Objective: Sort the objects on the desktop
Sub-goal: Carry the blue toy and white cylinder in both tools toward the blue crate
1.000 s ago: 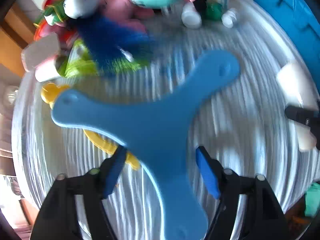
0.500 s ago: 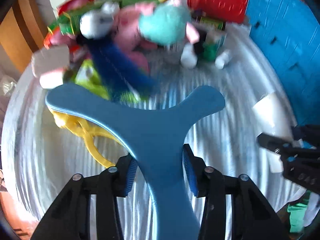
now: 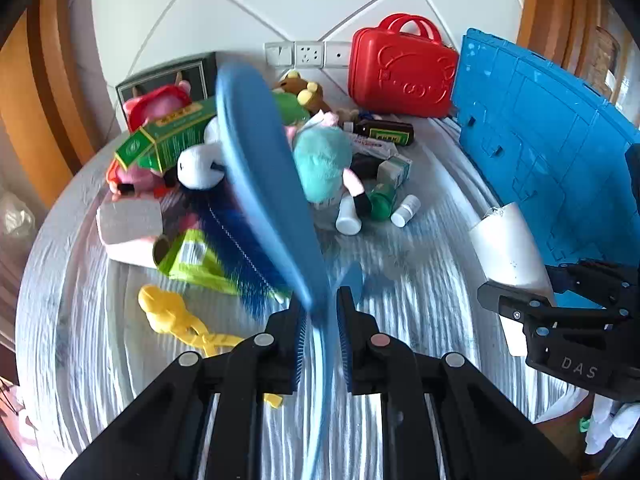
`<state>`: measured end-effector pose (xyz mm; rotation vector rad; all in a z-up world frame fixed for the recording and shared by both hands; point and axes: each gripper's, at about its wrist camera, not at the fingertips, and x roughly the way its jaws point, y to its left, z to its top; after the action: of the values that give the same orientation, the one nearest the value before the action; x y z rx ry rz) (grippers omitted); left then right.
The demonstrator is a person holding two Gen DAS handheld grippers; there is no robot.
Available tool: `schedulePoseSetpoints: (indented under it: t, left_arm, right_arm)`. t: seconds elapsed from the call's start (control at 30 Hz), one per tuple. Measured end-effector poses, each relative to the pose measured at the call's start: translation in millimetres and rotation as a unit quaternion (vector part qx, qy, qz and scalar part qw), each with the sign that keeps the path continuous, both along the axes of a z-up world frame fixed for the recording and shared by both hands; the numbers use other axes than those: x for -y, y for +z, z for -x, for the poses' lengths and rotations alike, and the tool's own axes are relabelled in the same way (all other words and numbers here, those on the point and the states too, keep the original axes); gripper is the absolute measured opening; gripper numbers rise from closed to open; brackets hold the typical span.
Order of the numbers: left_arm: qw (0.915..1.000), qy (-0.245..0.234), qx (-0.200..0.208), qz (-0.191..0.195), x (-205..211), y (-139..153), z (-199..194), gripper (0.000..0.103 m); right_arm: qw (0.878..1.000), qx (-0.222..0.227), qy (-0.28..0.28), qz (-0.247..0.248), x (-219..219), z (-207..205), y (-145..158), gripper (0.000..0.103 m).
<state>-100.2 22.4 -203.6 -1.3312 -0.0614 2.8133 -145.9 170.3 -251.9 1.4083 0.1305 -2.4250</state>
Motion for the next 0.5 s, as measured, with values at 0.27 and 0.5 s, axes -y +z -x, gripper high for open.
schedulePoseSetpoints:
  t: [0.27, 0.5]
  left_arm:
    - [0.9983, 0.020, 0.053, 0.010, 24.1, -30.5, 3.7, 0.028]
    - [0.9949, 0.036, 0.094, -0.005, 55.2, -68.7, -17.3, 0.082]
  right_arm:
    - [1.000, 0.024, -0.012, 0.002, -6.5, 1.2, -13.3, 0.045]
    - [0.998, 0.067, -0.021, 0.003, -13.7, 5.1, -52.7, 0.046]
